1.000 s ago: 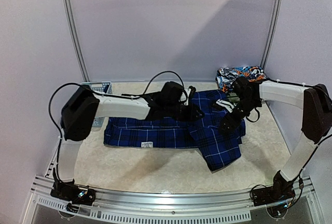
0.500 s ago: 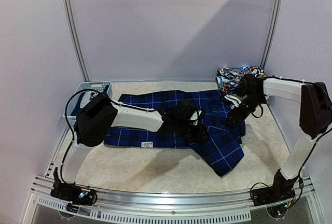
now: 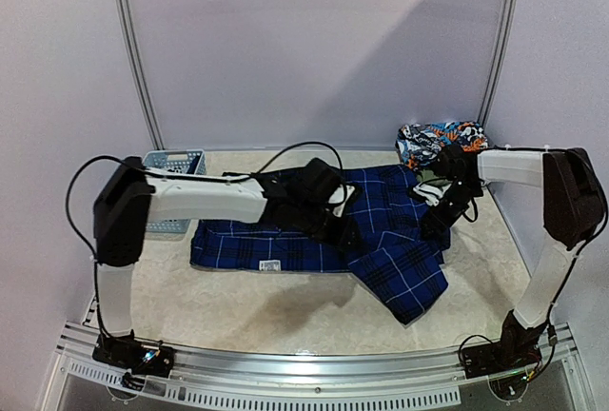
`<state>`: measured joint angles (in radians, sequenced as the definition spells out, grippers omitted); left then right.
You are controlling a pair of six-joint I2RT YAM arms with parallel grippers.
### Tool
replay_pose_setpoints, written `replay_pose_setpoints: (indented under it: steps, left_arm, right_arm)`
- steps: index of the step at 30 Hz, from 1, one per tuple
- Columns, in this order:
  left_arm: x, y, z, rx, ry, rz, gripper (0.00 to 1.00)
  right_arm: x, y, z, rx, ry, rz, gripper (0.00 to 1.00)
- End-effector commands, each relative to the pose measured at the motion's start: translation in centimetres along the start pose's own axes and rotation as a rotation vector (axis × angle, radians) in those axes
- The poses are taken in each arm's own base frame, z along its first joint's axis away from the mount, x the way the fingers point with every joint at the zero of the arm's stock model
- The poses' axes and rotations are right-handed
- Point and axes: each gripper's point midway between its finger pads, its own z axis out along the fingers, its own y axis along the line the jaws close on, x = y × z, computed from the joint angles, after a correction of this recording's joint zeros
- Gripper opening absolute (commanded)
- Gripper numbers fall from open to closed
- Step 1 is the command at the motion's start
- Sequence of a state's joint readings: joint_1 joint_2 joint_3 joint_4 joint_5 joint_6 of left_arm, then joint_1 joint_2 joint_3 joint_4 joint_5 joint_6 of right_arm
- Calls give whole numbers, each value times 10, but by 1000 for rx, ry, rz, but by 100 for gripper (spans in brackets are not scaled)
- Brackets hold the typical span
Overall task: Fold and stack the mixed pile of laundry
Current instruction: Fold the crumpled shirt at the center of the board, then move the 1/3-folded shirt to the center of the board.
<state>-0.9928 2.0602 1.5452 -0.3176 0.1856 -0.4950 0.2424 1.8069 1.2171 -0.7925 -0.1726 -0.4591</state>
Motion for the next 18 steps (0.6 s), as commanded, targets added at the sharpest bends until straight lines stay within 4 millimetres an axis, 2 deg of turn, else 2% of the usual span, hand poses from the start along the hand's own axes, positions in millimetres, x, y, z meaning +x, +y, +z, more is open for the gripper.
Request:
replay_pose_setpoints:
  steps: [1, 4, 7, 9, 13, 18]
  left_arm:
    - [30, 73, -59, -279, 94, 16, 38]
    - [60, 121, -81, -412, 151, -59, 38]
    - [87, 155, -98, -494, 185, -124, 38]
    - [105, 173, -106, -537, 213, -162, 37]
    - [134, 197, -113, -604, 249, -222, 37]
    - [165, 211, -108, -638, 306, -265, 37]
  right_arm:
    - [-4, -7, -41, 109, -68, -31, 64]
    - [3, -13, -32, 133, -23, -47, 67]
    - [16, -12, -12, 99, 50, -55, 77]
    - [25, -15, 1, 106, 91, -60, 79]
    - [39, -27, 19, 157, 148, -77, 78]
    - [52, -30, 34, 163, 198, -92, 69]
